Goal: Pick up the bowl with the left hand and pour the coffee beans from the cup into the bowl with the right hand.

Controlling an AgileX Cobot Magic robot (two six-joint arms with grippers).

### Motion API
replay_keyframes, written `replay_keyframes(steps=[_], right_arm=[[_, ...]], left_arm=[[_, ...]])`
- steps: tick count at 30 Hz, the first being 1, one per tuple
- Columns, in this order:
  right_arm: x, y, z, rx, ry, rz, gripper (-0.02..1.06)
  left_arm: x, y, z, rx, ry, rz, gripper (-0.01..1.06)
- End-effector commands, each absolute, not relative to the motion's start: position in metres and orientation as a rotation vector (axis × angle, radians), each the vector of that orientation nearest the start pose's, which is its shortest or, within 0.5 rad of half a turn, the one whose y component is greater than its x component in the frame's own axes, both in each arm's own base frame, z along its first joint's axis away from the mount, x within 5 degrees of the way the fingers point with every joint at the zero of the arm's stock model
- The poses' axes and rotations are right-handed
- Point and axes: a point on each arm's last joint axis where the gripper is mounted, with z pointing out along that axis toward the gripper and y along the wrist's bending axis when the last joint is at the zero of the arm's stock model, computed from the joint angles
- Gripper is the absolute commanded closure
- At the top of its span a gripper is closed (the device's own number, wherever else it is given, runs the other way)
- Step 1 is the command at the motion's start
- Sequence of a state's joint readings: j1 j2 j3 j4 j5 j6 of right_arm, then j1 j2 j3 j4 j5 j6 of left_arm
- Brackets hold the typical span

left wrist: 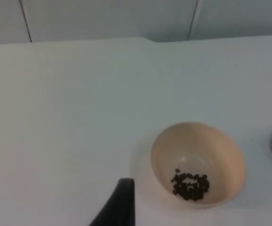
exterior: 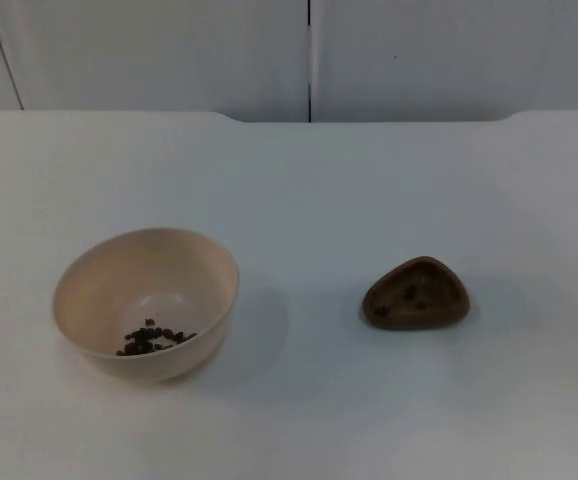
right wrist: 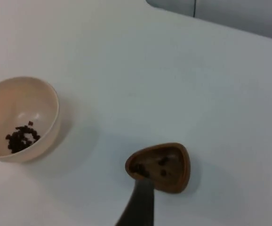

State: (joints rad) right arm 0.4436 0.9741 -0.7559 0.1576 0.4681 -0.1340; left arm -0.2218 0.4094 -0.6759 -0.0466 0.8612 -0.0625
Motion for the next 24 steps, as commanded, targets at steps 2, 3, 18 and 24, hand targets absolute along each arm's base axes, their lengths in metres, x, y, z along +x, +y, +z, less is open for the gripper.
replay_keyframes(steps=[2,3,18,24], right_arm=[[0.16,0.083,0.321,-0.509,2.068,0.341,0.29],[0.153,0.08,0.324,-0.509,2.053,0.345,0.29],[0.079,0.046,0.327,-0.488,1.865,0.371,0.29],[0.044,0.031,0.33,-0.491,1.793,0.386,0.29]], left_arm=[[0.045,-0.015,0.333,0.184,2.054,-0.241,0.1],[0.04,-0.014,0.333,0.188,2.042,-0.239,0.1],[-0.005,-0.005,0.3,0.246,1.963,-0.213,0.1],[-0.01,-0.003,0.284,0.255,2.016,-0.199,0.1]])
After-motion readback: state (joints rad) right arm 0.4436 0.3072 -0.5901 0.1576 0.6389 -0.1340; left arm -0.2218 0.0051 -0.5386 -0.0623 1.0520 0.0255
